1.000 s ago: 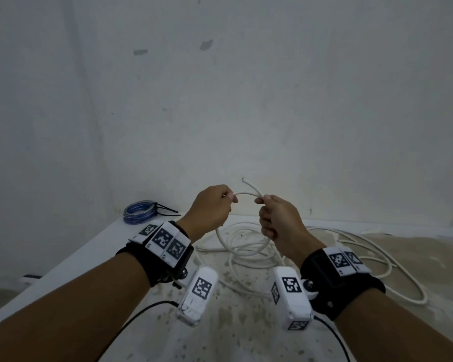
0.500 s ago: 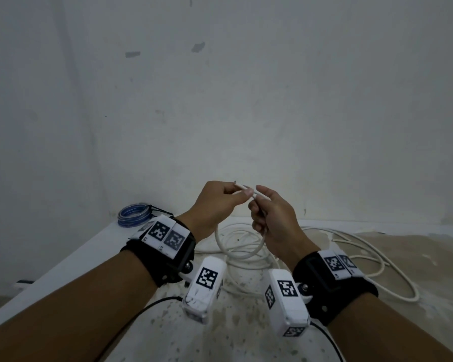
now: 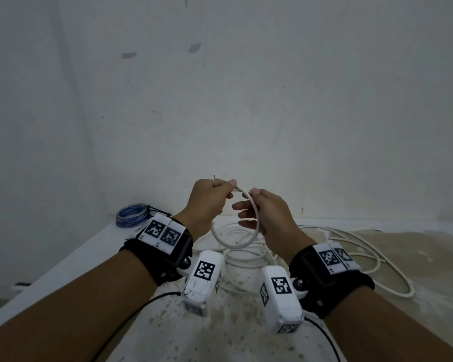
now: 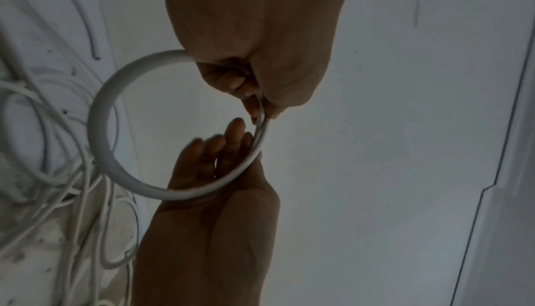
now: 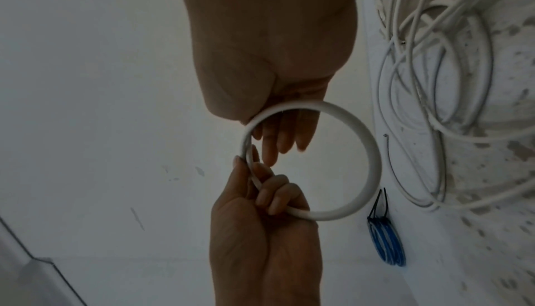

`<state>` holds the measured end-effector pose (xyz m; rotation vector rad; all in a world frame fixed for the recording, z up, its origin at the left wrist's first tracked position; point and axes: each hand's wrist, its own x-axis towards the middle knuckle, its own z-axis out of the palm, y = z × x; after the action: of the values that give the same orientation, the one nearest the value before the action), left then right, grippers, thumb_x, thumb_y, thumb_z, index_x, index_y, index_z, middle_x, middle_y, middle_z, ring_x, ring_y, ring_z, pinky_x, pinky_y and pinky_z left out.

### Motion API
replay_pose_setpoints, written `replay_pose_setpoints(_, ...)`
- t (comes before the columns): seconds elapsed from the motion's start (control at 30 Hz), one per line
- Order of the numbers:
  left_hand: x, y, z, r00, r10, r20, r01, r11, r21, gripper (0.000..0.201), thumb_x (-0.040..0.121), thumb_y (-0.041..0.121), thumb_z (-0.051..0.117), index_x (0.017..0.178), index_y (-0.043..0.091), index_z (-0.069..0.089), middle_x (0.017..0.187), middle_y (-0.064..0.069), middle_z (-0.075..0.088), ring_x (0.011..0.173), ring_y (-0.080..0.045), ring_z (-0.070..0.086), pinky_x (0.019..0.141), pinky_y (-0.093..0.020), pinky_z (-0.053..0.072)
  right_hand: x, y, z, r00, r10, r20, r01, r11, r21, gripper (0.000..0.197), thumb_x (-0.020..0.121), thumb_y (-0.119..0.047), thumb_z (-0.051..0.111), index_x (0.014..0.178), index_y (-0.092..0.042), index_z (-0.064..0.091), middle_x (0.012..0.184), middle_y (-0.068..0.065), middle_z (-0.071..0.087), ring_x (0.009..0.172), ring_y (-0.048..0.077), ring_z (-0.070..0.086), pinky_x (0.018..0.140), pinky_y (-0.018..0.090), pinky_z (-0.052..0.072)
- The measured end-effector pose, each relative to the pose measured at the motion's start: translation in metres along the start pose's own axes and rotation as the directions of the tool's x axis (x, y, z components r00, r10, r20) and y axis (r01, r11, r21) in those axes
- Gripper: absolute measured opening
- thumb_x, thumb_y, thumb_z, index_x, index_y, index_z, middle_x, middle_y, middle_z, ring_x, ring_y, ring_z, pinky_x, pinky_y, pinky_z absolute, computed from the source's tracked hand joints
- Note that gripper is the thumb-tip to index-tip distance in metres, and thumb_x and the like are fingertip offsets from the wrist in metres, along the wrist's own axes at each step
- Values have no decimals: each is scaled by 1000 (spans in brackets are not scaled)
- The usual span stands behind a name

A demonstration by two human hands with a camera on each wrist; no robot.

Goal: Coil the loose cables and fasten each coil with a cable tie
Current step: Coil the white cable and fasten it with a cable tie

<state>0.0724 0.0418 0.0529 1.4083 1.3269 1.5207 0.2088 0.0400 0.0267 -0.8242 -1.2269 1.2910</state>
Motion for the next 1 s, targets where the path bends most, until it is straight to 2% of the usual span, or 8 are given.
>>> replay_pose_setpoints(0.33, -3, 6, 0, 979, -172, 106, 186, 972, -143, 30, 91, 31, 67, 102, 4, 75, 75, 0, 60, 45, -7, 29, 42, -20, 21, 4, 1, -7, 997, 69, 22, -69, 997, 16, 18, 101, -21, 52, 88, -12, 61, 61, -1, 51, 50, 12, 38, 48, 24, 34)
replay_pose_setpoints(0.63, 0, 3, -10, 974, 96, 206, -152, 949, 276, 27, 89, 33, 70, 78, 9, 76, 68, -1, 70, 48, -8, 48, 50, -24, 40, 1, 5, -11, 995, 96, 39, -99, 991, 90, 18, 102, -15, 49, 96, -3, 60, 75, 14, 68, 60, 20, 61, 66, 37, 58)
replay_pose_setpoints(0.73, 1, -1, -13, 972, 140, 189, -199, 918, 344, 30, 90, 36, 69, 75, 11, 76, 63, 3, 69, 48, -6, 50, 49, -23, 43, -3, -3, -15, 992, 128, 15, -123, 975, -186, 28, 103, -27, 47, 99, -5, 62, 79, 17, 74, 66, 28, 69, 68, 37, 60)
replay_pose_setpoints(0.77, 1, -2, -14, 971, 154, 185, -213, 906, 365, 31, 90, 36, 69, 74, 11, 76, 62, 4, 69, 46, -3, 50, 47, -21, 42, -4, -7, -17, 996, 81, -39, -90, 904, -417, 33, 102, -36, 46, 98, -9, 64, 72, 12, 74, 64, 26, 70, 65, 34, 58)
replay_pose_setpoints(0.83, 0, -2, -13, 964, 174, 201, -240, 894, 378, 32, 91, 36, 68, 72, 12, 74, 60, 5, 67, 42, -1, 49, 43, -17, 40, 1, -11, -30, 978, -180, -109, 8, 551, -834, 42, 96, -55, 47, 91, -18, 67, 64, -4, 70, 63, 16, 65, 66, 26, 48)
replay_pose_setpoints(0.87, -1, -1, -14, 960, 186, 208, -254, 889, 380, 33, 91, 36, 67, 70, 12, 73, 57, 6, 65, 40, -1, 47, 41, -16, 38, 4, -13, -31, 949, -310, -58, 76, 403, -912, 43, 92, -61, 48, 90, -23, 67, 69, -9, 66, 69, 12, 61, 69, 26, 44)
replay_pose_setpoints(0.9, -3, 0, -14, 955, 200, 221, -273, 884, 381, 35, 92, 36, 67, 68, 12, 72, 52, 8, 61, 37, -2, 44, 40, -16, 35, 7, -15, -31, 936, -351, 20, 157, 367, -917, 43, 89, -66, 50, 91, -27, 68, 77, -10, 65, 75, 9, 59, 71, 27, 43)
replay_pose_setpoints(1.0, -5, 5, -12, 935, 249, 250, -332, 862, 383, 39, 95, 33, 63, 60, 17, 66, 39, 14, 52, 32, -3, 37, 39, -14, 29, 13, -18, -24, 956, -144, 256, 285, 668, -688, 49, 94, -58, 50, 92, -15, 72, 81, -6, 69, 74, 9, 65, 73, 25, 49)
